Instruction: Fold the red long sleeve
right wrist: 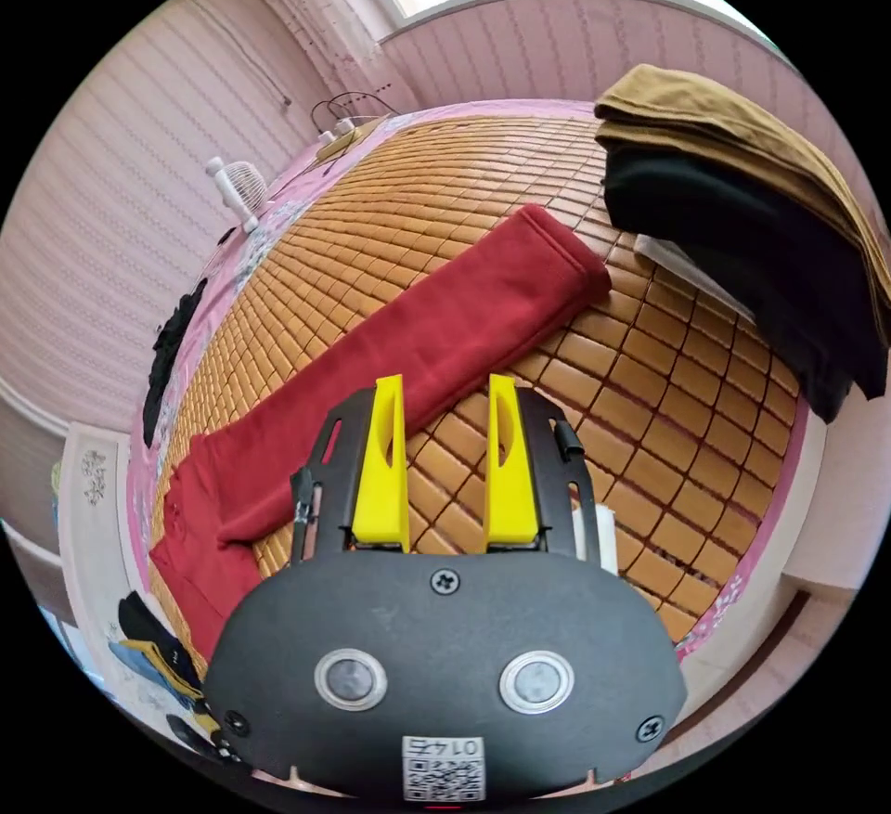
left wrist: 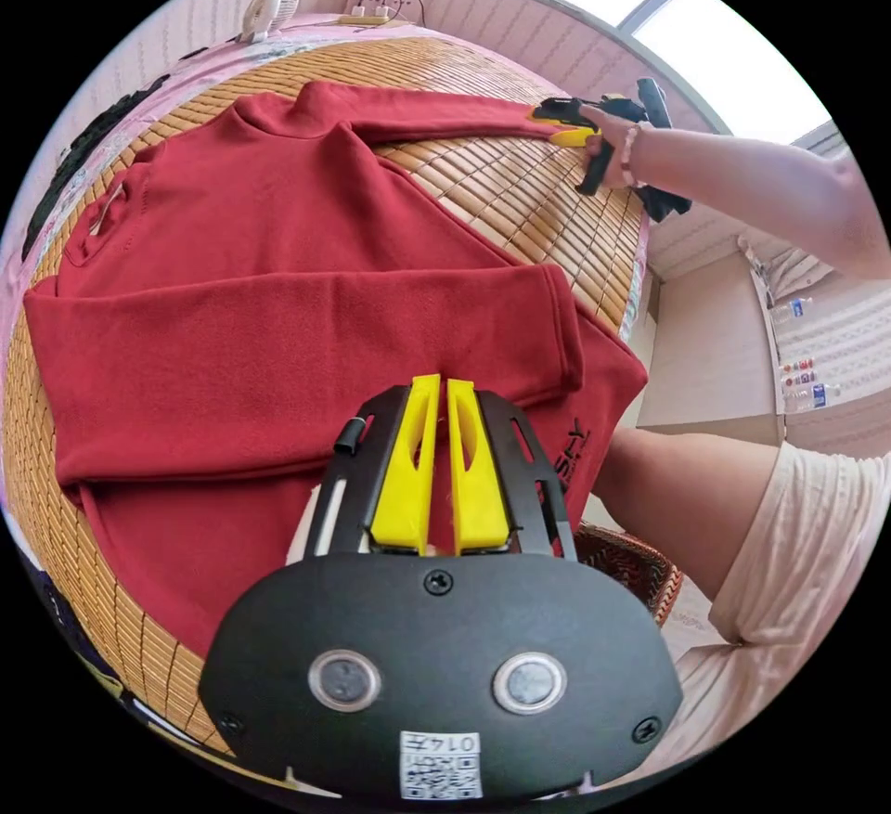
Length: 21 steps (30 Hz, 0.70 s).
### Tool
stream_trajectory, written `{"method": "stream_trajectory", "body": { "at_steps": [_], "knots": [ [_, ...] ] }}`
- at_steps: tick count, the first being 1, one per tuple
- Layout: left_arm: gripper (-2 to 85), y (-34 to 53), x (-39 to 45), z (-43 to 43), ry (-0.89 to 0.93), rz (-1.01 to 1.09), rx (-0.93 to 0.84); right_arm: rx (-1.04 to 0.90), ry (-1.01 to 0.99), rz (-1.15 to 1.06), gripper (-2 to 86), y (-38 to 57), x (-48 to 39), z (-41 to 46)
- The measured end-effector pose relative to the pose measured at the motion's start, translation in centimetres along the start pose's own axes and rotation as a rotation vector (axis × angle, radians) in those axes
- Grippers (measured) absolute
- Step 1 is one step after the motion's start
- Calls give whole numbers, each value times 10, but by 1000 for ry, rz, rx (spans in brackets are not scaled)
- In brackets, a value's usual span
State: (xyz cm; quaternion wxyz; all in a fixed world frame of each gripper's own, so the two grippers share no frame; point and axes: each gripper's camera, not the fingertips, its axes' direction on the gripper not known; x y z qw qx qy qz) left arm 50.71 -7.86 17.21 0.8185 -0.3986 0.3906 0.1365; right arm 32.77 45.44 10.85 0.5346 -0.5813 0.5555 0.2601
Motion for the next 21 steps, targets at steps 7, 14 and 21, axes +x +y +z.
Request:
{"method": "stream_trajectory", "body": {
  "at_steps": [7, 14, 21],
  "knots": [
    [-9, 0, -18, -4, 98, -82, 20, 36, -255, 6, 33, -9, -2, 1],
    [-10, 37, -61, -47, 210, -332, 173, 14, -916, -675, 28, 53, -164, -73],
    [-8, 136, -110, -102, 143, -631, 185, -760, -826, -1173, 40, 262, -216, -4]
  ]
}}
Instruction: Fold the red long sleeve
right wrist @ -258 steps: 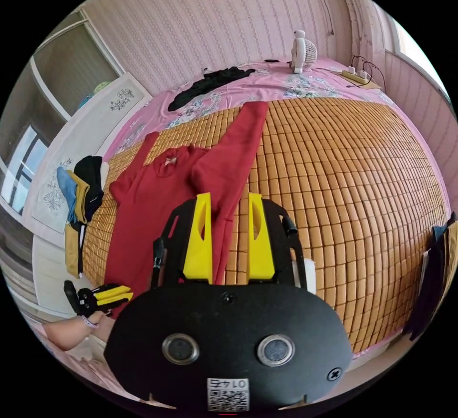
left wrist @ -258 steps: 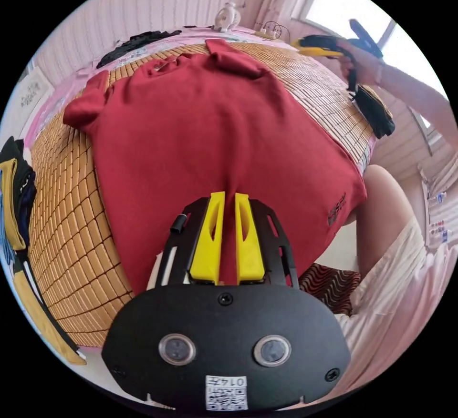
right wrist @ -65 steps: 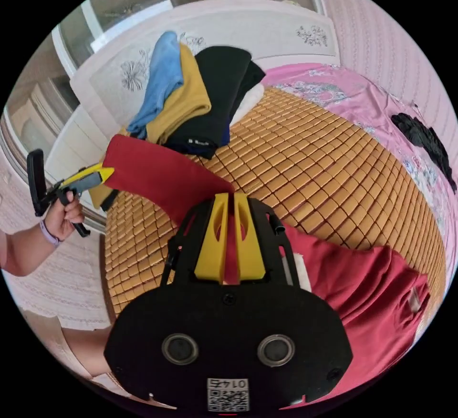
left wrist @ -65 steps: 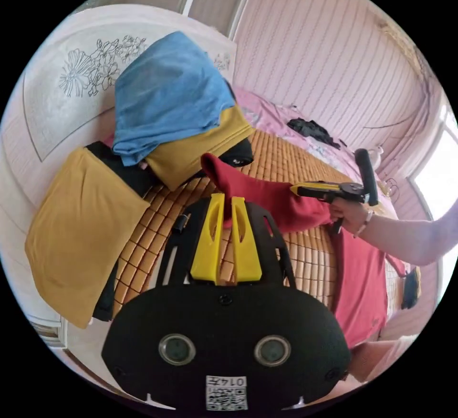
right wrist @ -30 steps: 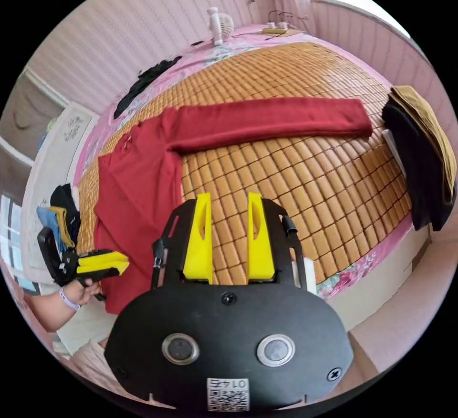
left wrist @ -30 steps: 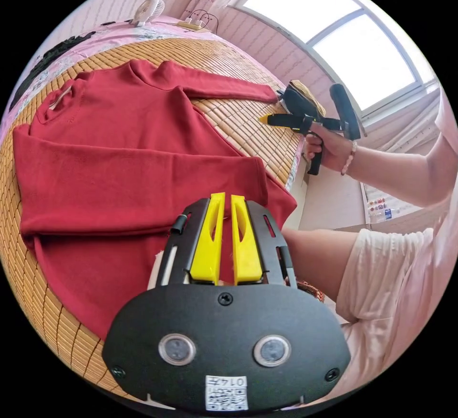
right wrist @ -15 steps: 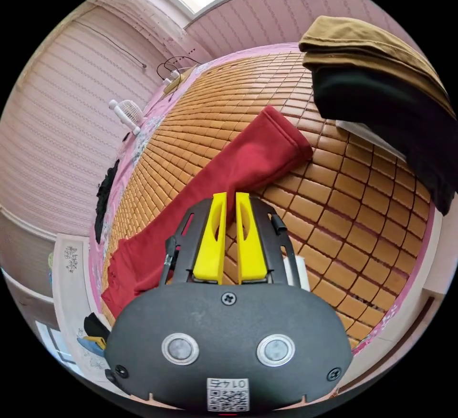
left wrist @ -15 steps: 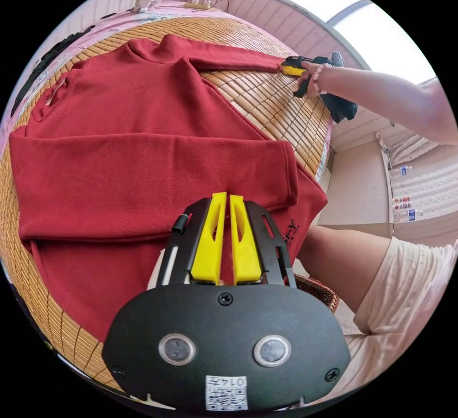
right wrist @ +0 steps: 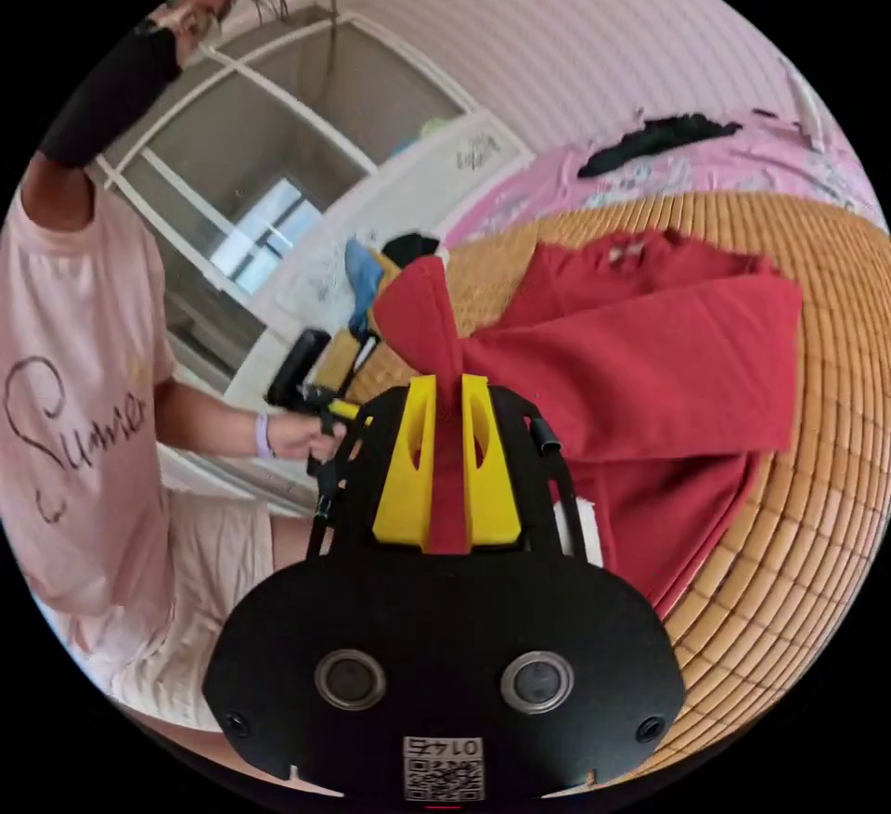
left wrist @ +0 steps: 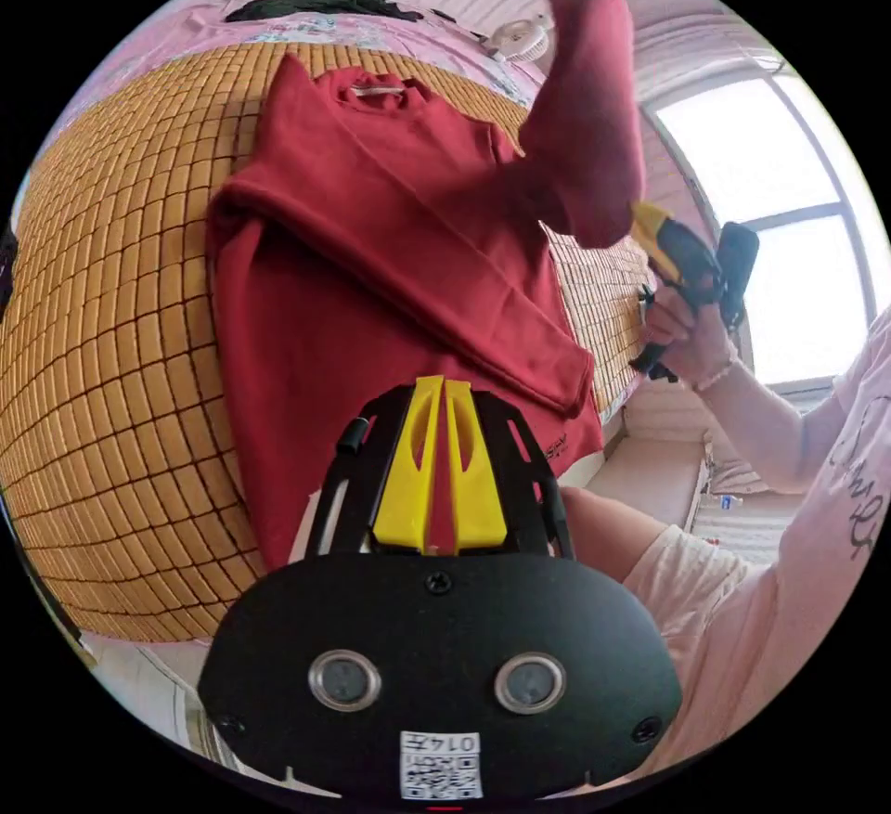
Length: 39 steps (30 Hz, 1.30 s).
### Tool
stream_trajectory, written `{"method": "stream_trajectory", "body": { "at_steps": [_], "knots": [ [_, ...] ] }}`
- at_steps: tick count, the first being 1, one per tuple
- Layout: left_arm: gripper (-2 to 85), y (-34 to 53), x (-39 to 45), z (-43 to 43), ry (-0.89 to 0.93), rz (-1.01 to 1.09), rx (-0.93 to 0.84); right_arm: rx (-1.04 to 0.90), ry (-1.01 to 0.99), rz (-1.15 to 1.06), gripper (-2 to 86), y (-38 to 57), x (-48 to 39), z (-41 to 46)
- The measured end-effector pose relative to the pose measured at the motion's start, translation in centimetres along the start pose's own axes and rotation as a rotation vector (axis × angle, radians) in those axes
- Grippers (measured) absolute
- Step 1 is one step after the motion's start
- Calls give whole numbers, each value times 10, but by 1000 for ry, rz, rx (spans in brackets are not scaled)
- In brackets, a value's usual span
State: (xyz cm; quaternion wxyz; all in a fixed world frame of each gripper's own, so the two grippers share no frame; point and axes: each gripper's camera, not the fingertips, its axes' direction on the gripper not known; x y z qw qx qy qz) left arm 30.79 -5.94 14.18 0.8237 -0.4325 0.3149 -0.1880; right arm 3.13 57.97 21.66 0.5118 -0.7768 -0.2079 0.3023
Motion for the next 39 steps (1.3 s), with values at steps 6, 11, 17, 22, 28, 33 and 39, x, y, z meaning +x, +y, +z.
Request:
{"method": "stream_trajectory", "body": {
  "at_steps": [6, 11, 17, 22, 28, 33, 39],
  "knots": [
    [25, 32, -50, -38, -104, -161, 37, -140, 120, 40, 31, 13, 3, 18],
    [86, 10, -39, -32, -79, -72, 106, -142, 246, -34, 57, -12, 3, 2],
    [84, -13, -26, 20, -169, 41, -82, -191, 199, -71, 118, -40, -2, 51],
    [34, -15, -8, -22, -205, 183, 53, -188, 210, -151, 38, -59, -24, 45],
    [50, 23, -1, -100, -194, 292, 228, -14, 170, -246, 40, -52, -67, 4],
    [79, 58, -52, -64, -73, 64, -99, -280, 93, -249, 94, -15, -58, 45],
    [69, 29, -79, -83, -95, 147, -5, -107, 384, -205, 116, -45, -9, -23]
  ]
}}
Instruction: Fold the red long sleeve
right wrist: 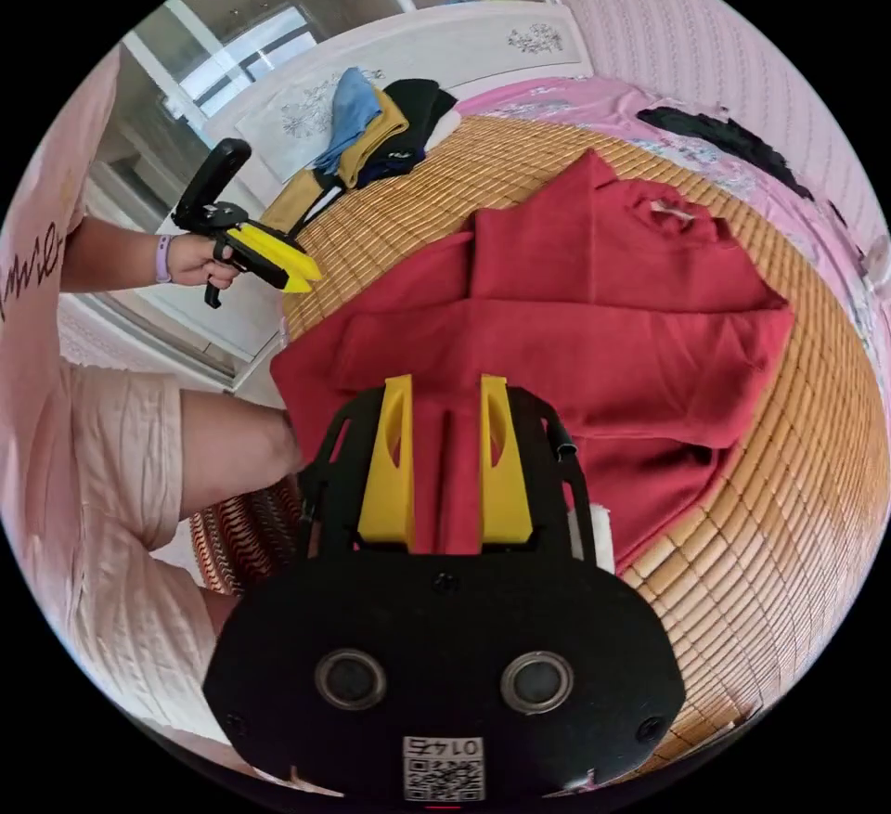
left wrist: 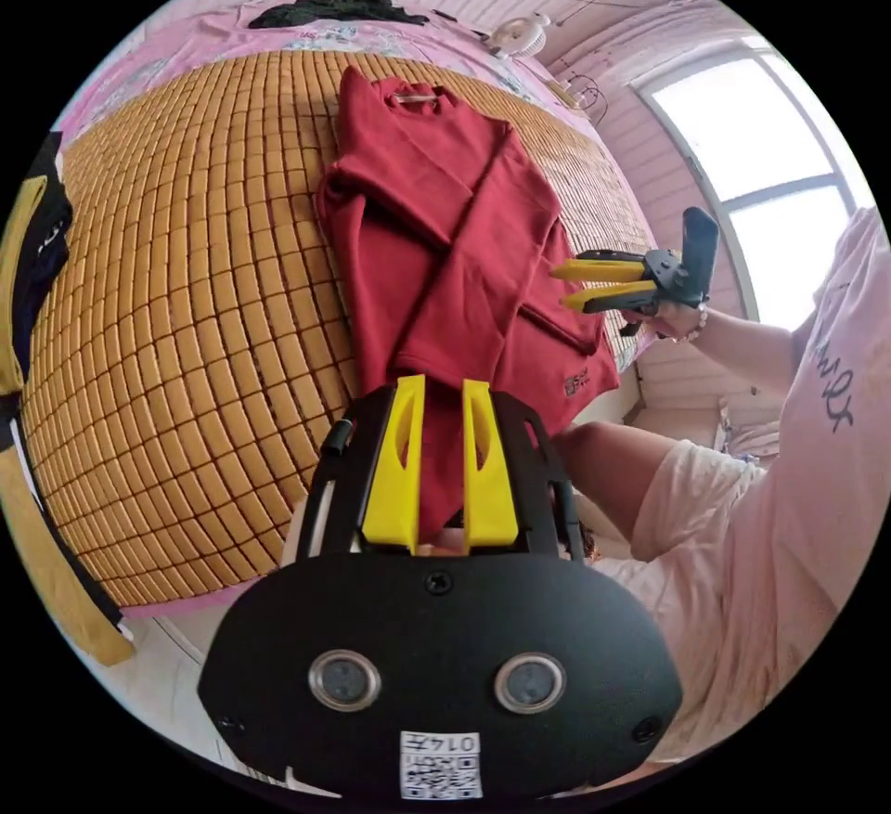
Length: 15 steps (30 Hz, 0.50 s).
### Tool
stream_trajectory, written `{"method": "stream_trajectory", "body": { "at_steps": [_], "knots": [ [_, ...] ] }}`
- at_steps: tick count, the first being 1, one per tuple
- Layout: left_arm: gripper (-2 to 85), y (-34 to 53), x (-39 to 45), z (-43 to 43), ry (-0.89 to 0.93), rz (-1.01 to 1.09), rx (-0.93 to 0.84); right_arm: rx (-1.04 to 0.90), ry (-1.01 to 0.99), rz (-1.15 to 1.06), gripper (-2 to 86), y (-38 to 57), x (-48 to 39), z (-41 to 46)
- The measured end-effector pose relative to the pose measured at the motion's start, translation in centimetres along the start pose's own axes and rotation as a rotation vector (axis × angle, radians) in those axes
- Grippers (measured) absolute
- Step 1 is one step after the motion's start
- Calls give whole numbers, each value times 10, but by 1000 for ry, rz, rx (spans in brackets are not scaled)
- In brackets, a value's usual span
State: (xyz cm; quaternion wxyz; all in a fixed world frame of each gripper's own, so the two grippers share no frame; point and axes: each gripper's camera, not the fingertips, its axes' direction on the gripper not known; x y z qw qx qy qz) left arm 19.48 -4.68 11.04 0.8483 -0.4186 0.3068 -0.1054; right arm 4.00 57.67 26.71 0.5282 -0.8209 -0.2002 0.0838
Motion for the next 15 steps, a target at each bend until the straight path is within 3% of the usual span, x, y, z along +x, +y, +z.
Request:
{"method": "stream_trajectory", "body": {
  "at_steps": [4, 7, 11, 15],
  "knots": [
    [86, -85, -43, -5, -65, 91, 175, 101, 247, 233, 174, -22, 92, -17],
    [103, -156, -77, 1, -43, 33, 280, 134, 362, 336, 173, -42, 155, -17],
    [116, -226, -99, 24, -98, -4, 305, 127, 287, 559, 152, -51, 228, 4],
    [80, -274, -115, 67, -176, 44, 98, 66, 100, 639, 73, -62, 261, 15]
  ]
}}
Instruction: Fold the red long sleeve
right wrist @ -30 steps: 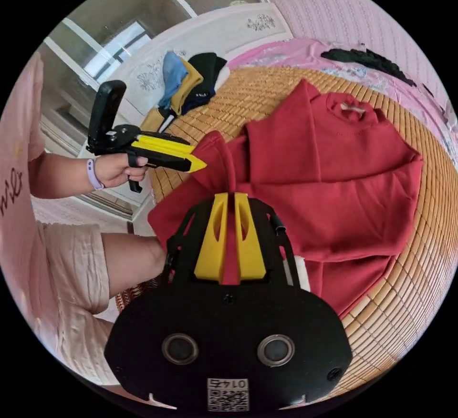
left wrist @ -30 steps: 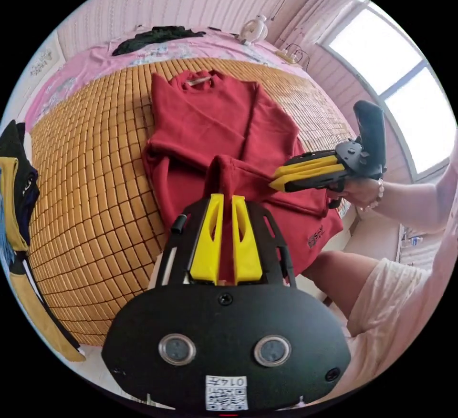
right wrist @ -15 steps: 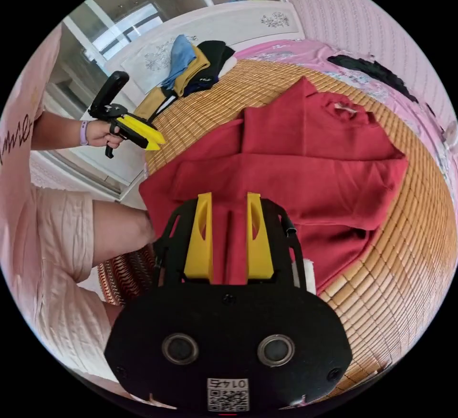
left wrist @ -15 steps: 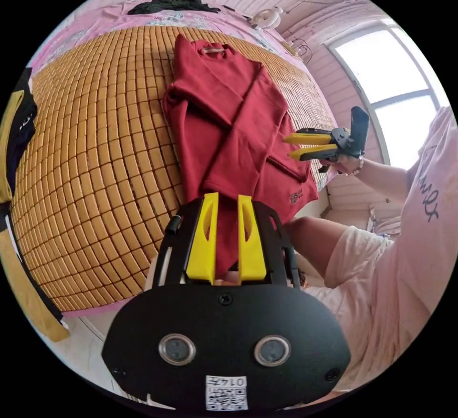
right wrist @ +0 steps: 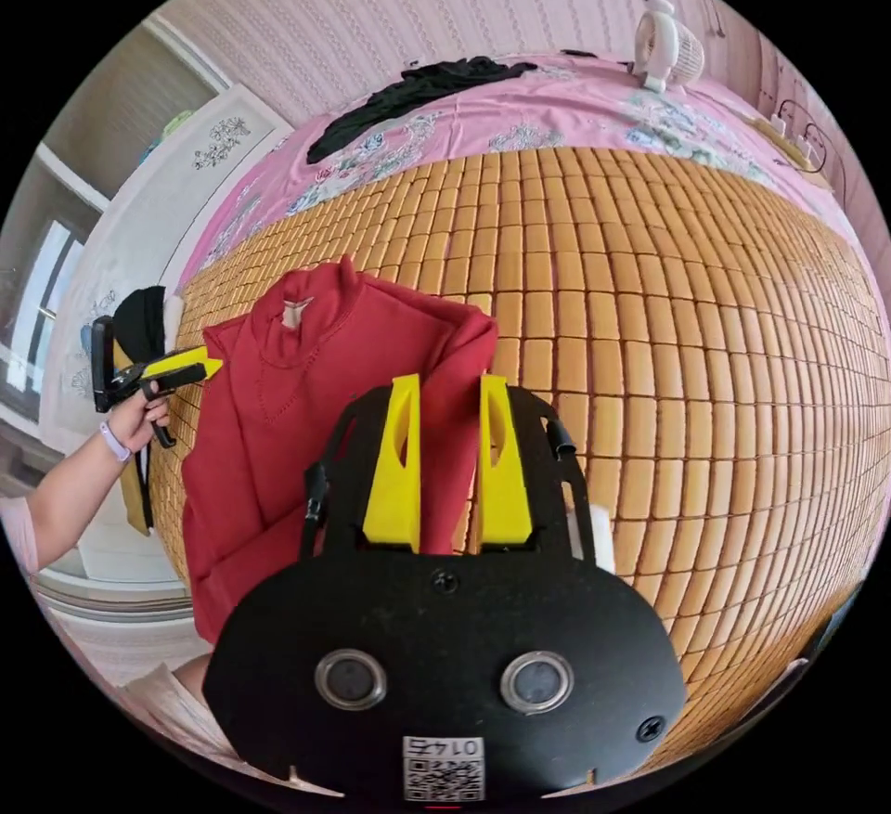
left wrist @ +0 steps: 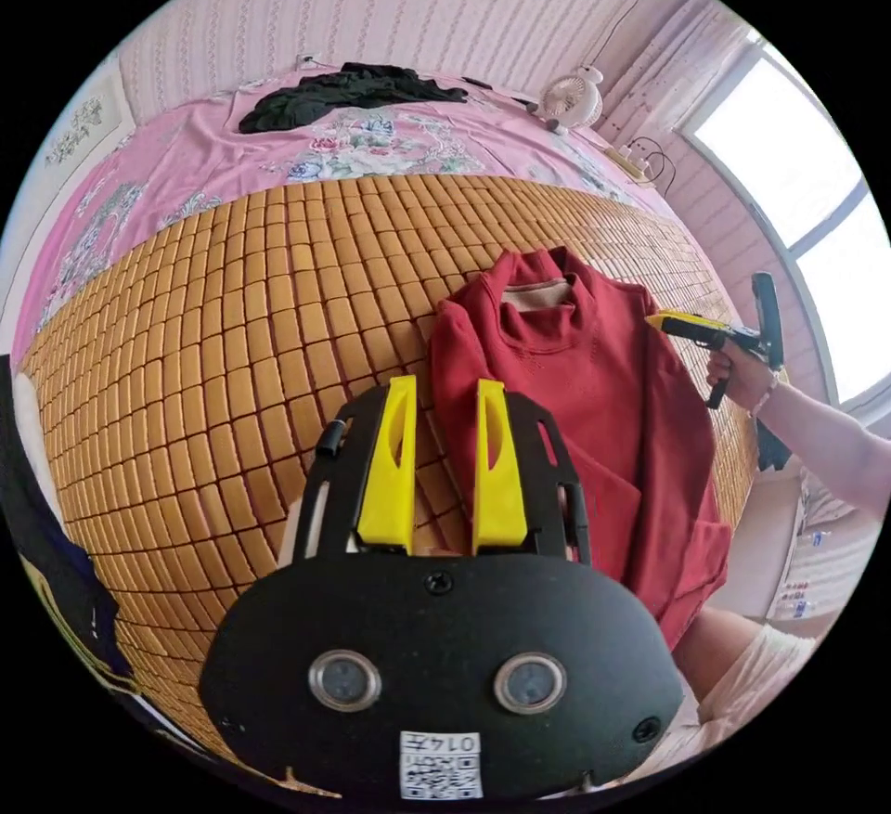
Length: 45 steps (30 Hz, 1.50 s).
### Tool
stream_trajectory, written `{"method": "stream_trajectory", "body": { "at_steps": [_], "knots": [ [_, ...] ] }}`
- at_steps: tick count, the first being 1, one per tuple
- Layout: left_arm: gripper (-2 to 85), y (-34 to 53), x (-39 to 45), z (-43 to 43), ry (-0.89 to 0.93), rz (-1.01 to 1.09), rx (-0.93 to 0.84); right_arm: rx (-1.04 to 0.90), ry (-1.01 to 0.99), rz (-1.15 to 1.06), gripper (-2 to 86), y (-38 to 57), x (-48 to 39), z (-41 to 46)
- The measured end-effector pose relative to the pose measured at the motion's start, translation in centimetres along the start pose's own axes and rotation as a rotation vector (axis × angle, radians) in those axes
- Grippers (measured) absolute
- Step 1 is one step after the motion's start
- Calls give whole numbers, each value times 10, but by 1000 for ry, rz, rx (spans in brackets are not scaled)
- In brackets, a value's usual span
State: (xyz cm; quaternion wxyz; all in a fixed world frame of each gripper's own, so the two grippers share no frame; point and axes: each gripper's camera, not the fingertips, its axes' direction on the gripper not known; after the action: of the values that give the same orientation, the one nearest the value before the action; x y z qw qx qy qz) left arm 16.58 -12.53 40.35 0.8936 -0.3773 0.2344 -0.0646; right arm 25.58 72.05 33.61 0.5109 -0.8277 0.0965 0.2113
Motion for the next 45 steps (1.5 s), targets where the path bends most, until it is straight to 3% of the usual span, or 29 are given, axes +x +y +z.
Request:
{"method": "stream_trajectory", "body": {
  "at_steps": [5, 7, 11, 17, 20, 22, 24, 26, 28, 31, 34, 40, 45],
  "knots": [
    [47, -15, -28, 0, 78, -12, -18, 47, -53, 100, 37, -3, 35, -14],
    [42, -5, -58, 8, 154, -186, 8, 17, -43, 140, 33, -1, 51, -6],
    [40, 1, -75, 14, 251, -314, 24, 22, 2, -20, 28, -12, 28, -17],
    [40, 2, -43, -47, 293, -72, 157, 186, -187, -229, 28, 10, -10, -108],
    [41, 39, -22, -97, 336, 51, 252, 234, -226, -328, 31, 58, -24, -163],
    [41, 90, -11, -126, 462, 114, 278, 193, -253, -364, 33, 97, -29, -187],
    [41, 138, -6, -130, 572, 121, 212, 83, -333, -274, 40, 158, -24, -200],
    [39, 190, -4, -118, 684, 1, 78, -35, -395, -133, 48, 207, -15, -189],
    [20, 260, 4, -91, 748, -222, -50, -153, -336, -14, 58, 254, -11, -167],
    [1, 323, 13, -63, 632, -438, -191, -309, -113, 101, 67, 306, -21, -139],
    [-8, 337, 29, -69, 561, -510, -161, -303, -43, 169, 76, 317, -42, -143],
    [-10, 289, 117, -109, 267, -164, -168, -285, 147, -94, 26, 291, -135, -161],
    [-9, 280, 186, -90, 86, 2, -185, -419, 440, -228, 4, 297, -193, -129]
  ]
}}
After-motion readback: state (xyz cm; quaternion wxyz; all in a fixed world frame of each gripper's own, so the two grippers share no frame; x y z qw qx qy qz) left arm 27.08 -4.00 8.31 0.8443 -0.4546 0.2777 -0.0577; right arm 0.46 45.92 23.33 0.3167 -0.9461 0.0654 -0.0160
